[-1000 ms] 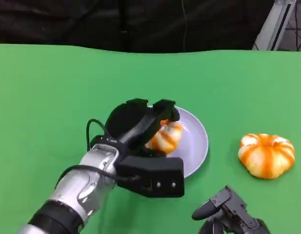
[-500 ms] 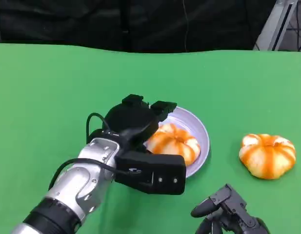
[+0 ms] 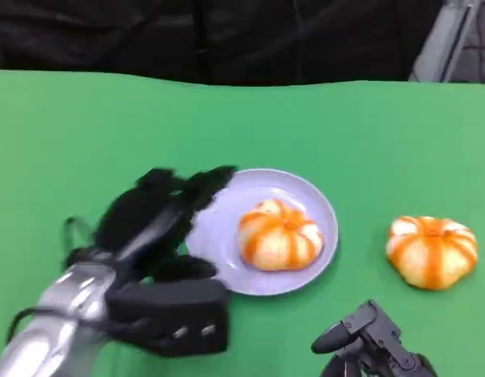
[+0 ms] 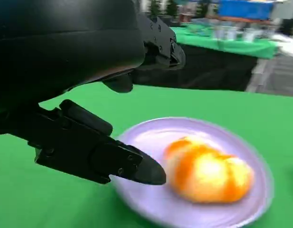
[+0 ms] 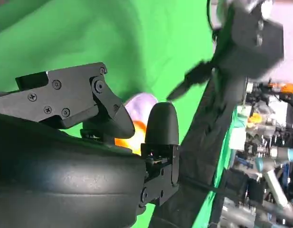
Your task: Grasp the bread from the table and place it into the plate.
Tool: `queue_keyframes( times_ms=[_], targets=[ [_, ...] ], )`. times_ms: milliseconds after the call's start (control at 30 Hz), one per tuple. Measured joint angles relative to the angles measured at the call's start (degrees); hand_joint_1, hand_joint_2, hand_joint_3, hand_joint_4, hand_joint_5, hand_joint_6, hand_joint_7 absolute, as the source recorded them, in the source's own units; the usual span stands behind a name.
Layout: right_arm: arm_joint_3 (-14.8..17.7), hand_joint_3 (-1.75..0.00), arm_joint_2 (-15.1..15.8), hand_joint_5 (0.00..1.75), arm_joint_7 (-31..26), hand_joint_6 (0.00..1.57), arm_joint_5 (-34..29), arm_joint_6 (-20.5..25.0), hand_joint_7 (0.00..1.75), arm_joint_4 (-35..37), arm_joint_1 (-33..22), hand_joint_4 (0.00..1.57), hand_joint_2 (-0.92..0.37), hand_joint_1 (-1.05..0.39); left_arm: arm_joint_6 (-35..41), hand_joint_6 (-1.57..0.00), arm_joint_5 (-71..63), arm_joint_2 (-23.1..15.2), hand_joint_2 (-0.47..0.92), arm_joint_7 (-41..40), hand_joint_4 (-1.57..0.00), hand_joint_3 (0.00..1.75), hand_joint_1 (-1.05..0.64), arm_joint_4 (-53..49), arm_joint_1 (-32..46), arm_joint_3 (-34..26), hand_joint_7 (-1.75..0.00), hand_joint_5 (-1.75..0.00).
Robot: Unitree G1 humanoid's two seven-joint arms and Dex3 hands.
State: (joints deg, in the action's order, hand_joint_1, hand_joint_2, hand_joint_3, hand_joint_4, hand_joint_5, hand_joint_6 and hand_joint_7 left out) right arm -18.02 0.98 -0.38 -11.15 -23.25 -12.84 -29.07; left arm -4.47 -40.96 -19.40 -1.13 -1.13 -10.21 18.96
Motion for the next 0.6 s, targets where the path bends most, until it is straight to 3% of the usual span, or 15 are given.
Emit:
queue_keyframes(
  times_ms=[233, 333, 367, 400, 433, 467, 500, 600],
  targets=[
    [0.56, -1.15, 0.08, 1.75, 0.33, 0.10, 0.25, 0.75, 1.75, -0.14, -0.08, 0.30, -0.92, -0.03, -10.72, -0.45, 5.49, -0.80, 0.92, -11.51, -0.51, 0.12, -0.47, 4.04, 15.29, -8.13, -0.06, -0.42],
    [0.62, -1.16, 0.08, 1.75, 0.43, 0.10, 0.69, 0.85, 1.75, -0.13, -0.01, 0.31, -0.92, -0.03, -14.40, -0.61, 7.19, 0.20, 0.92, -14.30, -0.71, 0.16, -0.38, 3.37, 17.47, -9.88, -0.12, -0.49],
    [0.67, -1.16, 0.10, 1.75, 0.43, 0.10, 0.71, 0.85, 1.75, -0.11, 0.03, 0.31, -0.92, -0.03, -17.54, -0.76, 8.44, 0.76, 0.92, -16.33, -0.81, 0.20, -0.30, 2.16, 18.18, -10.63, -0.19, -0.60],
    [0.81, -1.16, 0.16, 1.75, 0.44, 0.10, 0.72, 0.85, 1.75, -0.09, 0.05, 0.31, -0.92, -0.03, -21.04, -0.82, 10.17, 1.54, 0.92, -18.10, -0.83, 0.21, -0.27, 0.54, 18.96, -11.30, -0.20, -0.66],
    [1.05, -1.16, 0.20, 1.75, 0.44, 0.10, 0.78, 0.84, 1.75, -0.06, 0.03, 0.31, -0.92, -0.04, -24.34, -0.89, 11.96, 2.59, 0.90, -19.62, -0.83, 0.31, -0.21, -1.31, 19.76, -11.88, -0.30, -0.84],
    [1.32, -1.16, 0.25, 1.75, 0.44, 0.10, 0.84, 0.84, 1.75, -0.03, 0.06, 0.31, -0.92, -0.04, -27.45, -0.91, 13.69, 3.51, 0.84, -20.64, -0.81, 0.49, -0.18, -3.30, 20.42, -12.22, -0.53, -1.15],
    [1.56, -1.15, 0.34, 1.75, 0.48, 0.10, 0.94, 0.84, 1.75, 0.00, 0.16, 0.31, -0.92, -0.04, -30.55, -0.87, 15.35, 4.48, 0.72, -21.38, -0.82, 0.78, -0.15, -5.62, 20.82, -12.51, -0.88, -1.40],
    [1.97, -1.15, 0.72, 1.75, 0.97, 0.10, 1.20, 0.80, 1.75, 0.17, 0.82, 0.31, -0.92, -0.04, -37.24, -0.84, 18.94, 6.38, 0.55, -21.80, -0.86, 1.13, -0.16, -11.05, 21.00, -12.97, -1.28, -1.67]
  ],
)
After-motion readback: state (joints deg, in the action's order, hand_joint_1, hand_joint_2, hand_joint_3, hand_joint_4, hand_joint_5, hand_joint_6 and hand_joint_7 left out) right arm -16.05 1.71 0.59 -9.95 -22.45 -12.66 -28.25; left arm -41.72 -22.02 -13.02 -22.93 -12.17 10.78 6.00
